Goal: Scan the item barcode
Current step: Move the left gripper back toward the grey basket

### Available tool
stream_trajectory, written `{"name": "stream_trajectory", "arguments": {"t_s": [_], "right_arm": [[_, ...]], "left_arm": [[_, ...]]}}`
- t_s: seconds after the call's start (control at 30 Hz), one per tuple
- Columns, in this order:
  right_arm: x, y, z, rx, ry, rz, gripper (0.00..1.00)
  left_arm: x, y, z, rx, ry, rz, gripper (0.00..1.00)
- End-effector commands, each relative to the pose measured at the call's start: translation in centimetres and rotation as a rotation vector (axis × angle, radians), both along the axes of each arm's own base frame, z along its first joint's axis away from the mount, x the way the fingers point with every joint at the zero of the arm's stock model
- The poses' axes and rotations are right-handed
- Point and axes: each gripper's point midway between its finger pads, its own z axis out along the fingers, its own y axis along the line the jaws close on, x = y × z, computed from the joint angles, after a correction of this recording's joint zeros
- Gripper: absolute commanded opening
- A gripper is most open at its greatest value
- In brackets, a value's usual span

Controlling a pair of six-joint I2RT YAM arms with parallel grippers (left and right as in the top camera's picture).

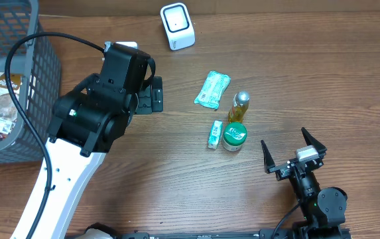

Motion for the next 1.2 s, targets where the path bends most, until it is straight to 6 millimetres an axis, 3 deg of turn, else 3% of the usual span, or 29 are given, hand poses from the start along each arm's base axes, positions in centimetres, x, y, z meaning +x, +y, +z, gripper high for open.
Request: {"name": "stream_trajectory", "arguments": {"t_s": [0.0,1.17], "right_arm": [[0.01,-0.02,-0.19,0.0,-0.004,0.0,1.0],[0.0,-0.01,-0.19,0.0,-0.004,0.0,1.0]], "left_arm": [[-0.4,0.16,0.74,-0.023,-0.017,0.003,1.0],[-0.65,0.16,0.46,-0.021,0.0,-0.001,1.0]]}}
